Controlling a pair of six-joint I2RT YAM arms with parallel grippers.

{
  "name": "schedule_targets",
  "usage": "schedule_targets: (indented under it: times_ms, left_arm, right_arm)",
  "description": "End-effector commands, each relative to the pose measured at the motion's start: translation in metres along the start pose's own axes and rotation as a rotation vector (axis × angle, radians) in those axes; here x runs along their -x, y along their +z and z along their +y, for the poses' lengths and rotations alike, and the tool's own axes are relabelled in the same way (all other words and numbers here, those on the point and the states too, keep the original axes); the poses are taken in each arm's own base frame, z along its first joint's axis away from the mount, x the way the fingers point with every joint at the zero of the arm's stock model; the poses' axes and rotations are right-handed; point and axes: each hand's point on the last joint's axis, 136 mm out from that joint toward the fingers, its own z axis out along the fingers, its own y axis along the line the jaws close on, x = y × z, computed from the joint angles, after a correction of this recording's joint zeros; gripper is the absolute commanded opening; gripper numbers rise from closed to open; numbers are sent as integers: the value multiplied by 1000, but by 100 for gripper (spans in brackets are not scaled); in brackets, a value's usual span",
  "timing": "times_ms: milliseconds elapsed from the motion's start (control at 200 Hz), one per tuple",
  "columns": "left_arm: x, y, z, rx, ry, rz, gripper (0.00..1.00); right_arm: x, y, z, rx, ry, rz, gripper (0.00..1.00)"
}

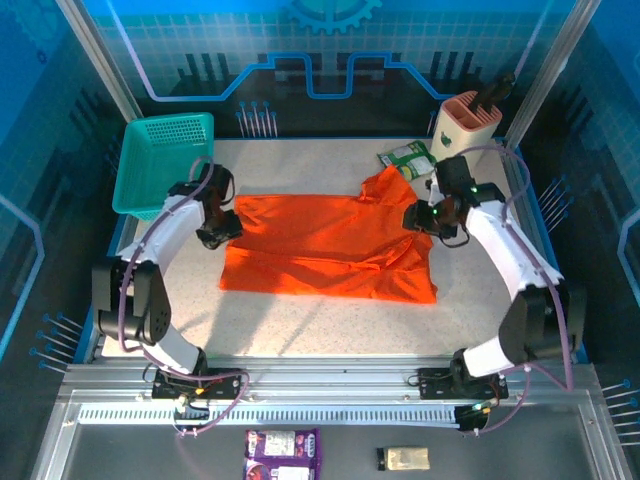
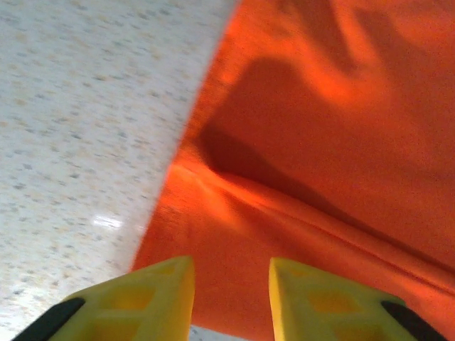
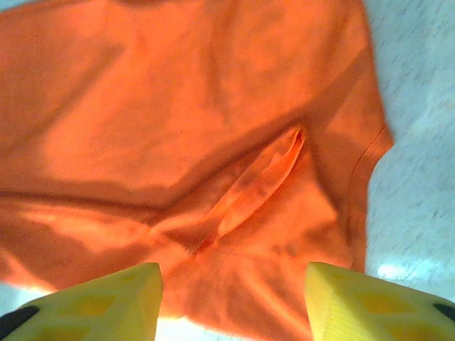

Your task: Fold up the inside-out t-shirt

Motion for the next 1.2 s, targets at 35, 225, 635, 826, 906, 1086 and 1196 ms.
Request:
schedule_targets:
  times_ms: [35,225,635,826,906,1086,1196]
  left_arm:
    - [-53,34,-14,-54,-7,166,24]
    - [-91,77,9,-1,-41,271,18]
    - [-130,77,51,34,-129,298,24]
    - [-108,46,27,-78,-115,224,26]
    - [-101,34,19,-116,-109,201,26]
    - [-92,21,3,-194,-98,179,30]
    - [-89,16,-1,-214,-97,166,31]
  right_arm:
    - [-63,26,12,117,35,168,64]
    - [-105,65,-14,105,143,267,67]
    - [-167,55,-87,-146,361,247,74]
    - [-130,21,-40,-13,233,141,70]
    - [-115,24,-3,111,179,138,68]
    - [-90,58,50,255,121,195,72]
    - [-82,81,44,222,145,194,76]
